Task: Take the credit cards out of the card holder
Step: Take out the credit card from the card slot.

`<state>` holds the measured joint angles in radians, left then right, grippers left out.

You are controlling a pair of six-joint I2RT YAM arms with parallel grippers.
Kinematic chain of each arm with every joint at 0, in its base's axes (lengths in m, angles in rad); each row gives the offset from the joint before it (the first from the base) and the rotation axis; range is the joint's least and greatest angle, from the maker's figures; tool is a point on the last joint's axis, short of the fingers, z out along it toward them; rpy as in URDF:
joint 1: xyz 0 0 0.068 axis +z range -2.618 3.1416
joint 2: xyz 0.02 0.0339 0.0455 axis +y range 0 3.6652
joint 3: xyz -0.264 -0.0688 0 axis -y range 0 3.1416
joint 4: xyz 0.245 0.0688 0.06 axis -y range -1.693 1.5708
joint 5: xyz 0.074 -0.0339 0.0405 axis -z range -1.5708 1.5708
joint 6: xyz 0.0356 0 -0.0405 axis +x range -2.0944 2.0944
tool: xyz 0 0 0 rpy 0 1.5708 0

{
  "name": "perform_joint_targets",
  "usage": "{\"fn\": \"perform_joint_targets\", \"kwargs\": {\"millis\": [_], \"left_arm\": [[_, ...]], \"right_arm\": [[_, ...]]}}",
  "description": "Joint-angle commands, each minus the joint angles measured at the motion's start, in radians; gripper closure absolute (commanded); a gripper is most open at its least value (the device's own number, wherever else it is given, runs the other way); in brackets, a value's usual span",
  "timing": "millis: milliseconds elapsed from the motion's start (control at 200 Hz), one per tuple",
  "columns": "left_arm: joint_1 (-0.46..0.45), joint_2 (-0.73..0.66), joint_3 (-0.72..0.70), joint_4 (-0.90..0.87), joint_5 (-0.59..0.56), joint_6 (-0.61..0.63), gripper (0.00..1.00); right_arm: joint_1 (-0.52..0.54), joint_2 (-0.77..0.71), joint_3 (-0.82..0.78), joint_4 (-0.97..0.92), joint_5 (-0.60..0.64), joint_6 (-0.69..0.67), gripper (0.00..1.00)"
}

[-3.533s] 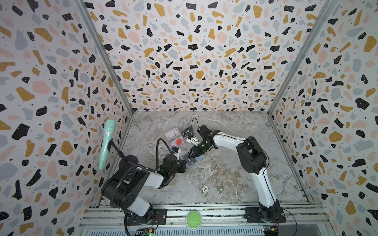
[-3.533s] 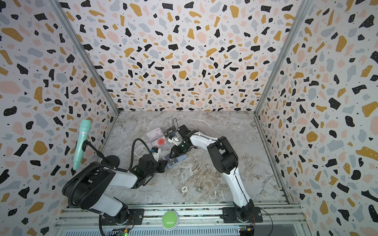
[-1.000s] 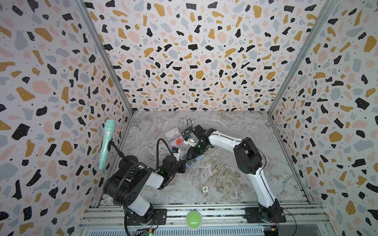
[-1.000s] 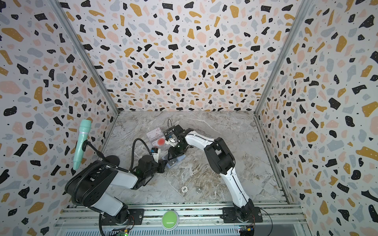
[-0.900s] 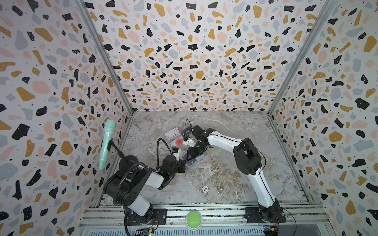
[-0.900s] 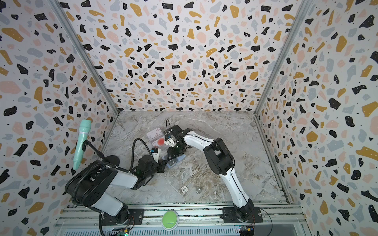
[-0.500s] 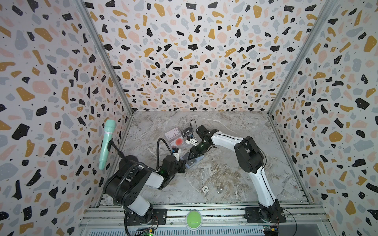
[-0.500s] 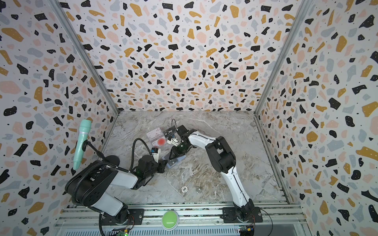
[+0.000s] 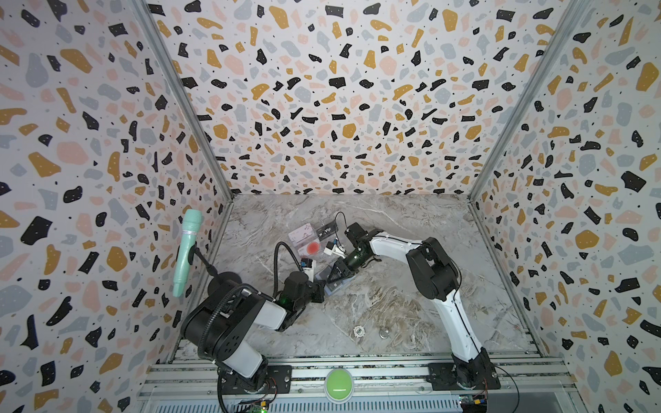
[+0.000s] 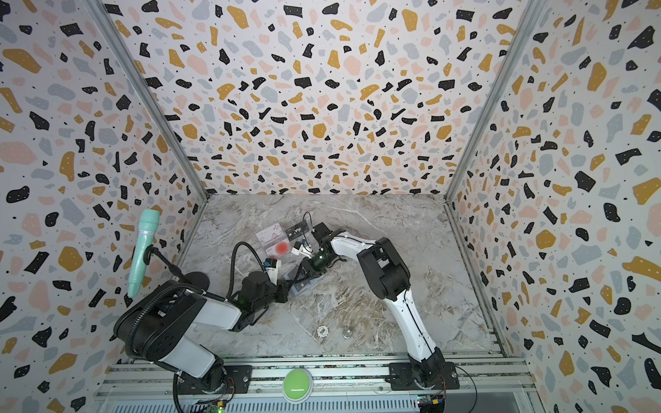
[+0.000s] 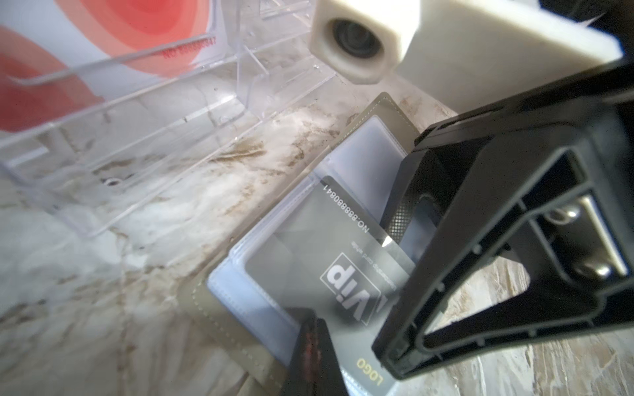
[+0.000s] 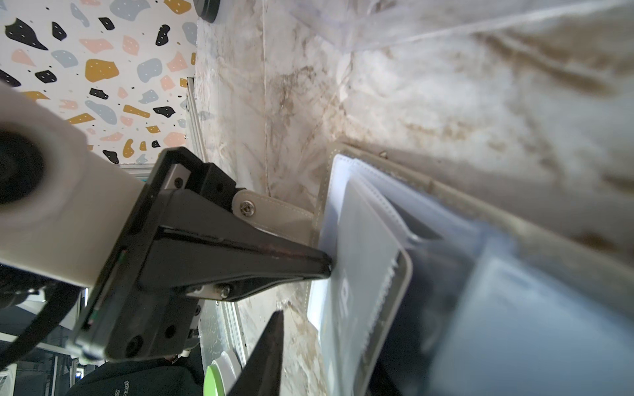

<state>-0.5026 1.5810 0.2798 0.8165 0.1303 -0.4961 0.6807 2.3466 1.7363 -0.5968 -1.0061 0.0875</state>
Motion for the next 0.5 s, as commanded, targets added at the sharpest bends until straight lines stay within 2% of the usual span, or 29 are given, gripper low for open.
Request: {"fn": "perform_joint_targets", "kwargs": {"millis": [0,275,496], "left_arm": [[-0.003,0.030,0.001,-0.114,-0.006,0.018,0.97],[-0.003,0.030,-0.001,-0.125,-0.011,0.017,0.97],[-0.003,0.034,0.004,-0.129,-0.010,0.017,0.97]], "right_arm": [[0.012,-0.002,-0.001,0.002,-0.040,-0.008,0.72],[-0.019,-0.044,-0.057,0.077,-0.147,0.018,0.76],[-0.034,-0.070,-0.090,0.112,-0.184,0.029,0.76]]}}
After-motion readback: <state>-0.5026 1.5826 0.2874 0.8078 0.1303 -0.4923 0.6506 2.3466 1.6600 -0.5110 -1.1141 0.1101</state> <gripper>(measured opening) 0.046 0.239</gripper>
